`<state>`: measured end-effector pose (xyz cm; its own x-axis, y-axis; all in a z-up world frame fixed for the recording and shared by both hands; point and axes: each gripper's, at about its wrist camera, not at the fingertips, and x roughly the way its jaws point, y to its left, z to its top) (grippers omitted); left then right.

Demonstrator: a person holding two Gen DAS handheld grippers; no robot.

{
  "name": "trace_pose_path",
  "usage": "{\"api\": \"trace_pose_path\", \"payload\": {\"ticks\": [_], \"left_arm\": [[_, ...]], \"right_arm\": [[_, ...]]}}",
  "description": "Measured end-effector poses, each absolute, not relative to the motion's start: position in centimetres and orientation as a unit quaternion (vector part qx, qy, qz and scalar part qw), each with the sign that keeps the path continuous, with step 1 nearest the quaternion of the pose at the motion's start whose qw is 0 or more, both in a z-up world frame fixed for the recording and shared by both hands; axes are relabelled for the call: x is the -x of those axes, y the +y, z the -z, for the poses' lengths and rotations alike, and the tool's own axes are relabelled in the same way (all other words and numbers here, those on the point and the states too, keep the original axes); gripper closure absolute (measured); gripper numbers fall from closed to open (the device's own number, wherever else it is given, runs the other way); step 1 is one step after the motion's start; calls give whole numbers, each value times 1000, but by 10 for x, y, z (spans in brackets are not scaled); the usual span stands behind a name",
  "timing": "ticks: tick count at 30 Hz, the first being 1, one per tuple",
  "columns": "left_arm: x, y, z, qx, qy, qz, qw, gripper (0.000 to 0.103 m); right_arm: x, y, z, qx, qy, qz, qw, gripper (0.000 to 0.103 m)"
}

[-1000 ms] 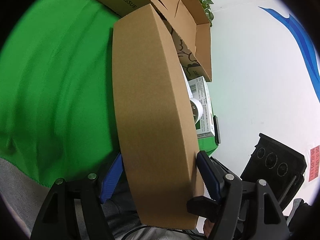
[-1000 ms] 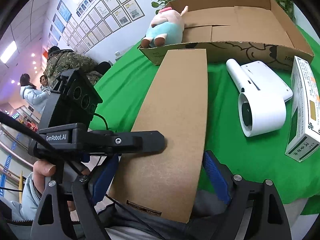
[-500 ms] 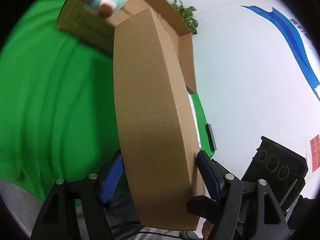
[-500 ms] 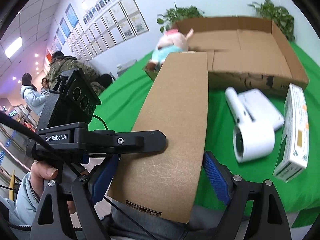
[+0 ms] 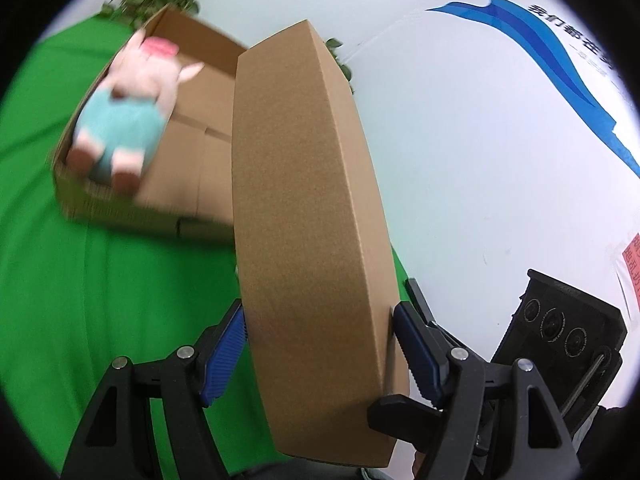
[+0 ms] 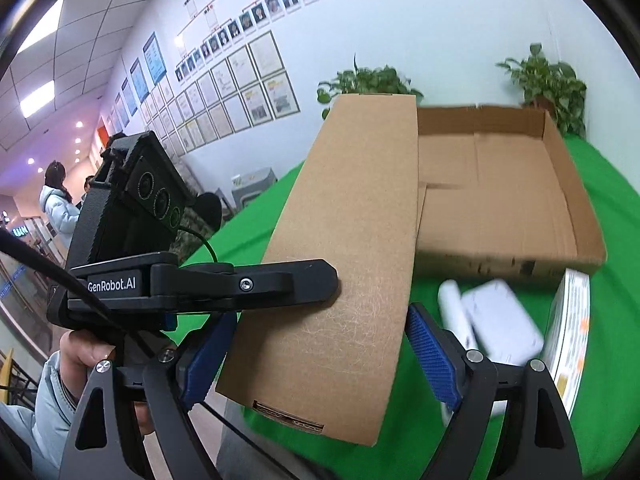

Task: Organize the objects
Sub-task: 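Lower the long brown box into the open box beside the plush pig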

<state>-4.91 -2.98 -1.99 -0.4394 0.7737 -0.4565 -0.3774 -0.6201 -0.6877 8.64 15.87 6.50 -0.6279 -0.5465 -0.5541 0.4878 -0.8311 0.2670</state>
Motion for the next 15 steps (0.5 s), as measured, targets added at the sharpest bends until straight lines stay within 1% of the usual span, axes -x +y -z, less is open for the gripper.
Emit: {"api": "trace_pose_path", "payload": {"ticks": [6,11,15], "left_arm": [[77,-28,0,375,-230,-821,364,30],[103,-29,-6,373,-226,-821,368,30],[111,-6,-16,375,-227,-818,371,30]], "right_arm": [[-57,154,-88,-298,-35,915,269,21],[-31,153,-96,-295,-44,918,262,21],[-8,153,-97,-297,-50,919,255,21]]}}
